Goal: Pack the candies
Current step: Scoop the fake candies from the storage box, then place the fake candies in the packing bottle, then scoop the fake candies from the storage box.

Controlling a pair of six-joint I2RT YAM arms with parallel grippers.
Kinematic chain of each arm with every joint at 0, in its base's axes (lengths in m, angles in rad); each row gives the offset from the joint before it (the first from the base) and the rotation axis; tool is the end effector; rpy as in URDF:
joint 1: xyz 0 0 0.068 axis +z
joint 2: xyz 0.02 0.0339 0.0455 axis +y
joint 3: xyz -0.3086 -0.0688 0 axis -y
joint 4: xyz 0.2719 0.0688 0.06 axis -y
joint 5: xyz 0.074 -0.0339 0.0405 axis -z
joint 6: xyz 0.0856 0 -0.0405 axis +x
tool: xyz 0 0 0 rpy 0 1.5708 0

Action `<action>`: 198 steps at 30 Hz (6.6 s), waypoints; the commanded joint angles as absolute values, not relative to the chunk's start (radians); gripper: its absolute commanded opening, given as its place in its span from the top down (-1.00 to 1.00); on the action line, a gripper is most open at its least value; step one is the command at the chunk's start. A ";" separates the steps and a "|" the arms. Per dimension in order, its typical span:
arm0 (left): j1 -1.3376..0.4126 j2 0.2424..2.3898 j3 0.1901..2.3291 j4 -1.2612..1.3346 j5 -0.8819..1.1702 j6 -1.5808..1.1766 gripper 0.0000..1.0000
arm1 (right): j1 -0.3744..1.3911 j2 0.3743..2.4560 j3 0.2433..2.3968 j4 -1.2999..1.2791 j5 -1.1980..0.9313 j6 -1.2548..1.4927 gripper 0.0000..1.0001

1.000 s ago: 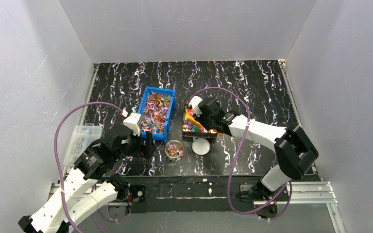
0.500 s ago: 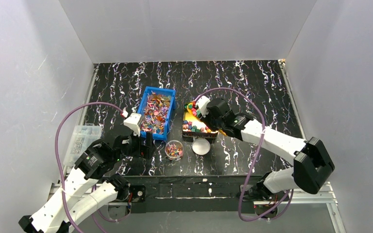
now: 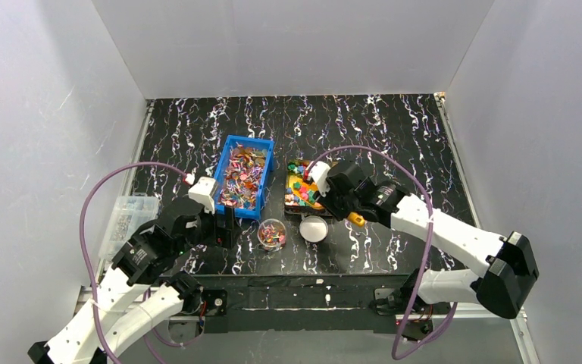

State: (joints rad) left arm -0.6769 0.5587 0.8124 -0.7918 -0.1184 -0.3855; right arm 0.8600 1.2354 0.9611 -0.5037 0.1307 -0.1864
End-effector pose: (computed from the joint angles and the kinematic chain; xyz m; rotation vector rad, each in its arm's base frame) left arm 0.1178 -0.0817 0.3219 0.2401 2.1332 -0.5074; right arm 0.2104 0.2273 0.2775 -1.1168 2.0648 0.1796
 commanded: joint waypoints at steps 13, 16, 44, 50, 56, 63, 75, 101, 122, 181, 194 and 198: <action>-0.675 0.528 0.810 -0.790 -0.148 -0.394 -0.79 | 1.142 1.253 1.171 -0.778 0.193 -0.075 0.97; -0.675 0.521 0.810 -0.792 -0.153 -0.394 -0.85 | 1.189 1.288 1.202 -0.821 0.200 -0.051 0.97; -0.674 0.468 0.808 -0.796 -0.172 -0.396 -0.97 | 1.273 1.582 1.443 -1.088 0.229 0.101 0.97; -0.675 0.467 0.808 -0.801 -0.183 -0.400 -0.97 | 1.276 1.658 1.513 -1.156 0.230 0.124 0.97; -0.675 0.460 0.809 -0.805 -0.193 -0.401 -0.97 | 1.278 1.714 1.571 -1.205 0.235 0.148 0.97; -0.674 0.453 0.810 -0.809 -0.202 -0.403 -0.97 | 1.284 1.782 1.631 -1.291 0.226 0.174 0.97; -0.675 0.434 0.808 -0.810 -0.204 -0.405 -0.97 | 1.294 1.826 1.754 -1.389 0.224 0.217 0.97; -0.675 0.417 0.807 -0.810 -0.198 -0.403 -0.97 | 1.296 1.757 1.763 -1.417 0.292 0.299 0.97; -0.674 0.441 0.807 -0.807 -0.187 -0.400 -0.97 | 1.077 1.724 1.658 -1.339 0.478 0.216 0.97; -0.674 0.444 0.804 -0.801 -0.172 -0.397 -0.97 | 0.810 2.073 1.713 -0.934 0.327 0.066 0.97; -0.675 0.460 0.804 -0.801 -0.180 -0.400 -0.97 | 0.810 1.908 1.570 -0.897 0.323 0.060 0.97; -0.674 0.462 0.804 -0.802 -0.183 -0.400 -0.97 | 0.810 1.855 1.530 -0.902 0.326 0.061 0.97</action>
State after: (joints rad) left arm -0.6769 0.4541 0.8104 -0.7937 -0.1692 -0.4034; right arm 0.8127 1.9465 1.5555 -0.9127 0.3275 0.0708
